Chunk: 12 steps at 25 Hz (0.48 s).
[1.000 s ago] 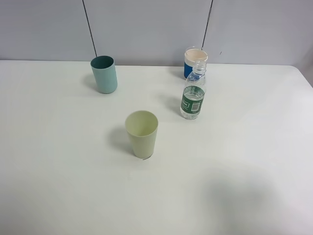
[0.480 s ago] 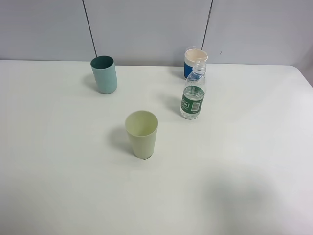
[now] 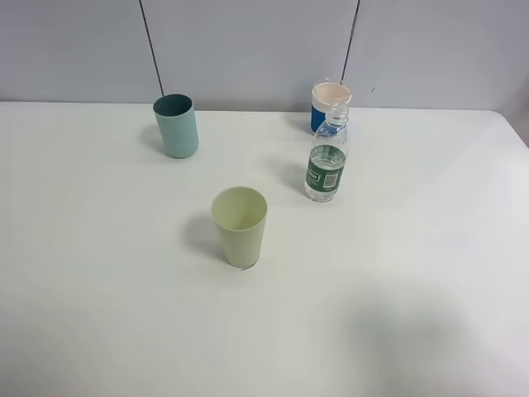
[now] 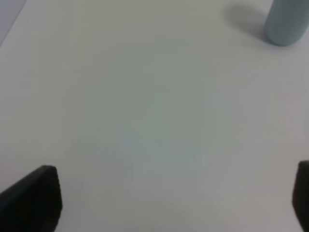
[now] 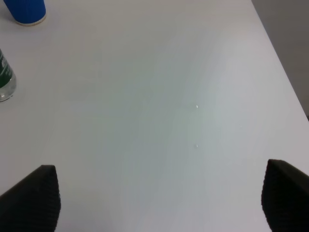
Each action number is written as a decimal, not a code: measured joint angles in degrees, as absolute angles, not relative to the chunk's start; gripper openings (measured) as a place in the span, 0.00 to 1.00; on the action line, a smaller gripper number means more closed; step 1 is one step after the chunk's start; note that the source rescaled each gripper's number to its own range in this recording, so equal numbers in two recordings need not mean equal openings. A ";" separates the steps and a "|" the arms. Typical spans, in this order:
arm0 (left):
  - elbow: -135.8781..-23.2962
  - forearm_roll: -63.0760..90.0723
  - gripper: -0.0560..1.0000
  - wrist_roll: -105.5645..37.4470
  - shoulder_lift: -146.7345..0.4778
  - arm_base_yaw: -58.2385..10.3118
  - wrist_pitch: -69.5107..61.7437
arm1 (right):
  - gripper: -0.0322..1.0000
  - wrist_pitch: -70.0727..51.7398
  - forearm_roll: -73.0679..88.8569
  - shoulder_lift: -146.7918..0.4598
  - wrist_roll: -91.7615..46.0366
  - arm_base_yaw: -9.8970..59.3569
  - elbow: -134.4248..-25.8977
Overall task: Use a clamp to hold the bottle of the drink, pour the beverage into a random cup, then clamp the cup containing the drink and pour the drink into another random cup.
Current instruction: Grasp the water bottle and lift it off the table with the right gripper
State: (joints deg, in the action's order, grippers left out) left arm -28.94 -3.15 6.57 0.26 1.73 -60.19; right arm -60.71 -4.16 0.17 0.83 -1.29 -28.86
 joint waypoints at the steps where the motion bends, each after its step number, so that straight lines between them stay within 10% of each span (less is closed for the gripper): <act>1: -28.94 -3.15 0.90 6.57 0.26 1.73 -60.19 | 0.66 -60.71 -4.16 0.17 0.83 -1.29 -28.86; 12: -28.94 -3.15 0.90 6.57 0.26 1.73 -60.19 | 0.66 -60.71 -4.16 0.17 0.83 -1.29 -28.86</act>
State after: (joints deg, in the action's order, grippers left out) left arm -28.94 -3.15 6.57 0.26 1.73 -60.19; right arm -60.71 -4.16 0.17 0.83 -1.29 -28.86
